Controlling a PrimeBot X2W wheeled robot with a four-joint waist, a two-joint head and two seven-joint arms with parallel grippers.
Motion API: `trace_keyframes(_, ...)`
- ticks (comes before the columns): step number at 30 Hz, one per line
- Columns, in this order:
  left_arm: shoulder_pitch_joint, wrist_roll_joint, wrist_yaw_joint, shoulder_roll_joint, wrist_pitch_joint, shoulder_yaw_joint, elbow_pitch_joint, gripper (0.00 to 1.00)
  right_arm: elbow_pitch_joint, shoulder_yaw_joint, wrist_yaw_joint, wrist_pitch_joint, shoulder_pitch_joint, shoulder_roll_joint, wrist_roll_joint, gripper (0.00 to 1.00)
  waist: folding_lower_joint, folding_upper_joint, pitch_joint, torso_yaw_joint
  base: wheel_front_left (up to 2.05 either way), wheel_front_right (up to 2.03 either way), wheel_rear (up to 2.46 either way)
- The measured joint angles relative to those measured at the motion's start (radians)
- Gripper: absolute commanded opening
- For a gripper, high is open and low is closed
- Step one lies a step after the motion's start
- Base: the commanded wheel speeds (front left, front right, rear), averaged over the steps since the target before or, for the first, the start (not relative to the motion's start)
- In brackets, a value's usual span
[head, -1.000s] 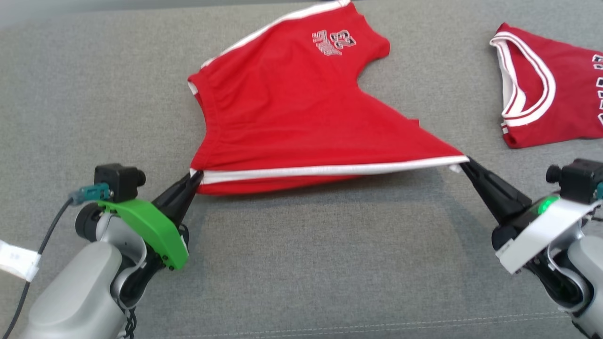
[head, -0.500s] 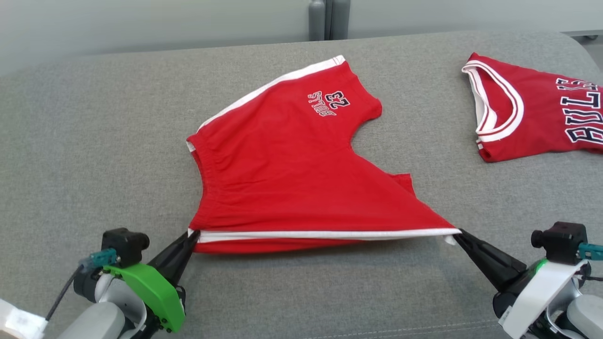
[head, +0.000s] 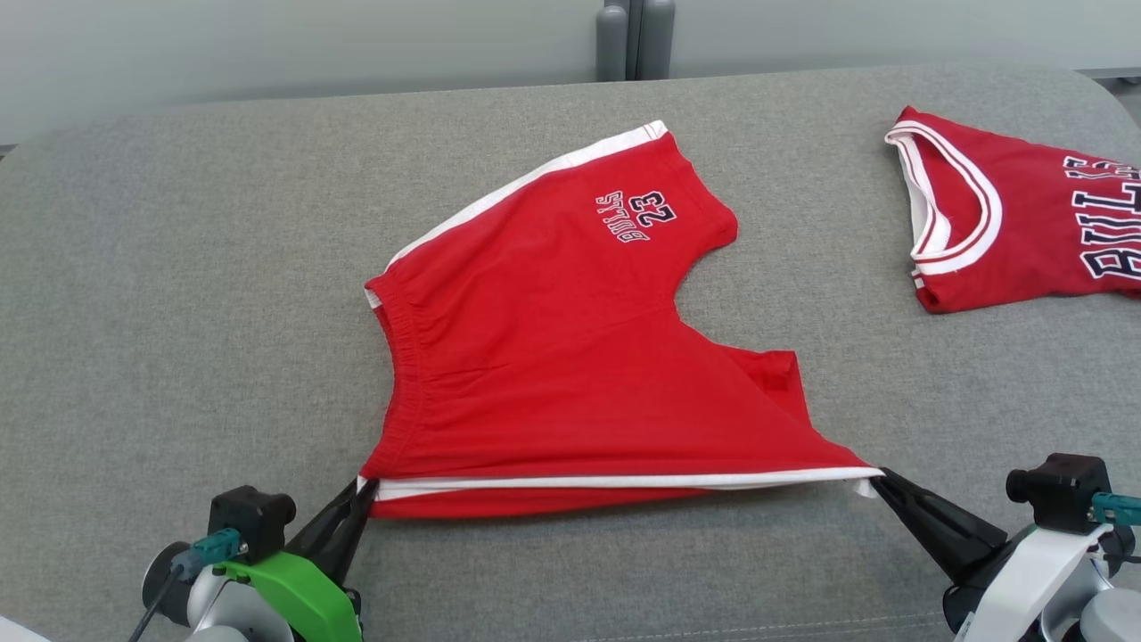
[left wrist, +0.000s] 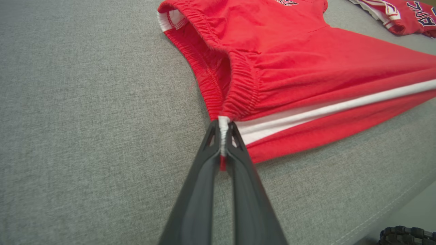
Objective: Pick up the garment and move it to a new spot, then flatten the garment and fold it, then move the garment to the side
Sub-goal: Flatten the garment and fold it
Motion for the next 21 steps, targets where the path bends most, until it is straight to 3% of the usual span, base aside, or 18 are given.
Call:
trace_keyframes(5, 0.011, 0.004, 0.018, 0.003, -0.003, 0.0, -0.014, 0.0, 0.014, 0.006, -0.014, 0.0, 0.001, 0.007, -0.004, 0.0, 0.0, 0.0, 0.001, 0.004, 0.0, 0.0, 0.0)
trace_keyframes(21, 0.052, 0.007, 0.044, 0.018, 0.007, -0.016, -0.039, 0.0, 0.033, 0.039, -0.014, 0.018, 0.004, 0.017, -0.03, 0.0, 0.0, 0.0, 0.006, 0.009, 0.0, 0.0, 0.0)
